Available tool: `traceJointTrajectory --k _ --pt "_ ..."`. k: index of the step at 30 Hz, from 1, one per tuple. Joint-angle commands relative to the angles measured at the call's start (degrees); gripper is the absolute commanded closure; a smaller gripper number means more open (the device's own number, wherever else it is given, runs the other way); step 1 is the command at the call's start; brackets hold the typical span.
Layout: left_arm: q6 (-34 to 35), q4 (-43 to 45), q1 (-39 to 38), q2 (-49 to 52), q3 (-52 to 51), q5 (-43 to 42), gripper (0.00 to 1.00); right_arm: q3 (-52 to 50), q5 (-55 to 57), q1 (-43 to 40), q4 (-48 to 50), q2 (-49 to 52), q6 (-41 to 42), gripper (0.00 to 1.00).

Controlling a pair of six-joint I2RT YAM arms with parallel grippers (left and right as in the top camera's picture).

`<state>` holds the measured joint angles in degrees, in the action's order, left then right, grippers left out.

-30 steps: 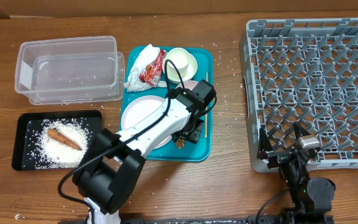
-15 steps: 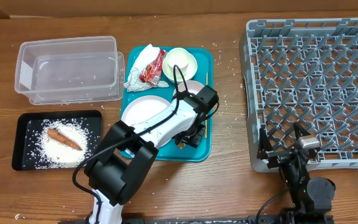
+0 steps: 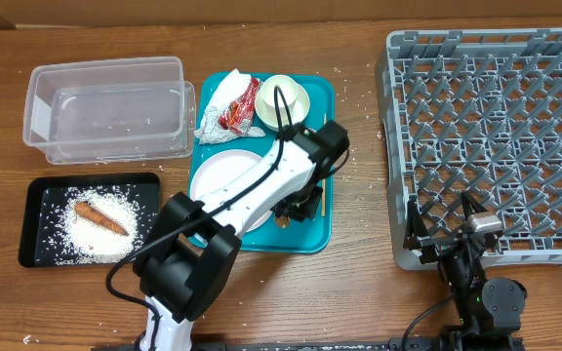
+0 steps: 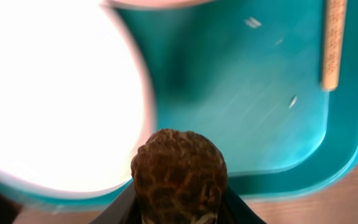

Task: Sort waste into correct bins and load items into the dishwasher
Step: 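Lower the left gripper and grasp the brown mushroom, then carry the mushroom with the left gripper and release it on the black tray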

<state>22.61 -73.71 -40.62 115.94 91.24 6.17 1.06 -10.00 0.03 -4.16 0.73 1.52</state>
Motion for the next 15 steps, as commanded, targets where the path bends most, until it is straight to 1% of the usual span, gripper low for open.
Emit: traceJointTrajectory --k 1,5,6,11,15 --pt "5.20 -7.89 2.58 -0.50 7.98 8.31 0.71 -0.59 0.52 -0.15 0.20 -0.55 0.15 0.00" --pt "8.50 -13.42 8.20 -2.78 11.04 12.79 0.68 -0.59 0.52 -0.15 0.20 -0.55 0.15 0.00" --pt "9.62 -14.27 12.31 -4.28 11.04 13.11 0.67 -0.59 0.52 -0.15 0.20 -0.55 0.13 0.00" --pt "11.10 -15.89 25.68 -6.08 11.04 11.39 0.67 -0.59 0.52 -0.15 0.20 -0.55 0.15 0.00" --pt "11.30 -13.99 36.48 -5.95 9.70 7.37 0.67 -0.59 0.52 -0.15 0.20 -0.55 0.15 0.00"
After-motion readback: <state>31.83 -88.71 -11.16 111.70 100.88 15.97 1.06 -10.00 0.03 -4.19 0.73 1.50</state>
